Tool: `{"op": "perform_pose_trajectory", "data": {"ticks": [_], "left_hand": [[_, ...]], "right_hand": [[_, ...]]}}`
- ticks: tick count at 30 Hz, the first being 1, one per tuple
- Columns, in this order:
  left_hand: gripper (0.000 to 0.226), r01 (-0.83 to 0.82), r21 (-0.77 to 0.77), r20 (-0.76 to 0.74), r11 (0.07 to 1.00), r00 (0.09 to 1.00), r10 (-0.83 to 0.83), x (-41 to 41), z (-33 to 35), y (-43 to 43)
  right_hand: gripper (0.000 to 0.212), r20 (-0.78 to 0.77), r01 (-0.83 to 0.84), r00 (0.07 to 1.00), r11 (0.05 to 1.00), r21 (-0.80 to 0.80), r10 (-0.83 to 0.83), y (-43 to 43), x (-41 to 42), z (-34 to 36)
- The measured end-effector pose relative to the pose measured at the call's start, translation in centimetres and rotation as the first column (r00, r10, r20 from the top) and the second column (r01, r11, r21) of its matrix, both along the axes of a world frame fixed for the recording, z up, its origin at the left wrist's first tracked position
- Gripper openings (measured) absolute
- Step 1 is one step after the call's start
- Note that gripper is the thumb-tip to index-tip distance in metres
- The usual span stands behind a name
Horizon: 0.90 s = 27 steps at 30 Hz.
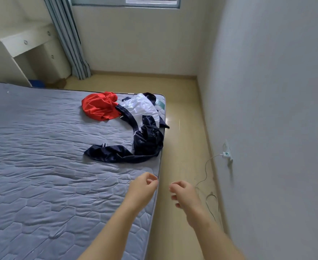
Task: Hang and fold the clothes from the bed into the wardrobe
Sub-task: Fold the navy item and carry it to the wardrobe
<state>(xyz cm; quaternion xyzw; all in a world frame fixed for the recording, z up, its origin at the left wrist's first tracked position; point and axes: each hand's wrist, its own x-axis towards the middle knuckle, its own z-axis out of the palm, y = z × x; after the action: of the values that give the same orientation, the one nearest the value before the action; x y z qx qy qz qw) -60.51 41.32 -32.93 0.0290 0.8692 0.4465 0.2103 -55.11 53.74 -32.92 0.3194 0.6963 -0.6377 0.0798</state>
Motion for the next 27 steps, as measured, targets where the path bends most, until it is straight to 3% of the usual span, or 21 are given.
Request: {"op": "perform_pose_trajectory", "data": {"ticks": [4, 11, 20, 27], "left_hand": [[0.014, -0.005, -0.013, 0.028, 1.0, 1.0, 0.005, -3.8, 0.2, 5.8], [0.01, -0.104, -0.076, 0.08, 0.992, 0.991, 0.11, -12.1, -1.6, 9.3], [0.015, -0.231, 0.026, 0.144, 0.973, 0.964, 0.225, -29.9, -4.4, 12.7], [0.012, -0.27, -0.067, 0.189, 0.96, 0.942, 0.278, -41.7, -4.9, 12.6]], "right_hand": [[0.01, 0.023, 0.014, 1.0, 1.0, -0.006, -0.014, 5.9, -3.7, -0.1], [0.011, 0.083, -0.119, 0.989, 0.992, -0.036, 0.122, 10.6, -12.3, -1.5], [0.01, 0.186, -0.297, 0.942, 0.952, 0.079, 0.278, 14.6, -31.1, -2.9], [0.011, 0.231, -0.373, 0.91, 0.923, 0.089, 0.346, 15.6, -44.7, -3.1]]}}
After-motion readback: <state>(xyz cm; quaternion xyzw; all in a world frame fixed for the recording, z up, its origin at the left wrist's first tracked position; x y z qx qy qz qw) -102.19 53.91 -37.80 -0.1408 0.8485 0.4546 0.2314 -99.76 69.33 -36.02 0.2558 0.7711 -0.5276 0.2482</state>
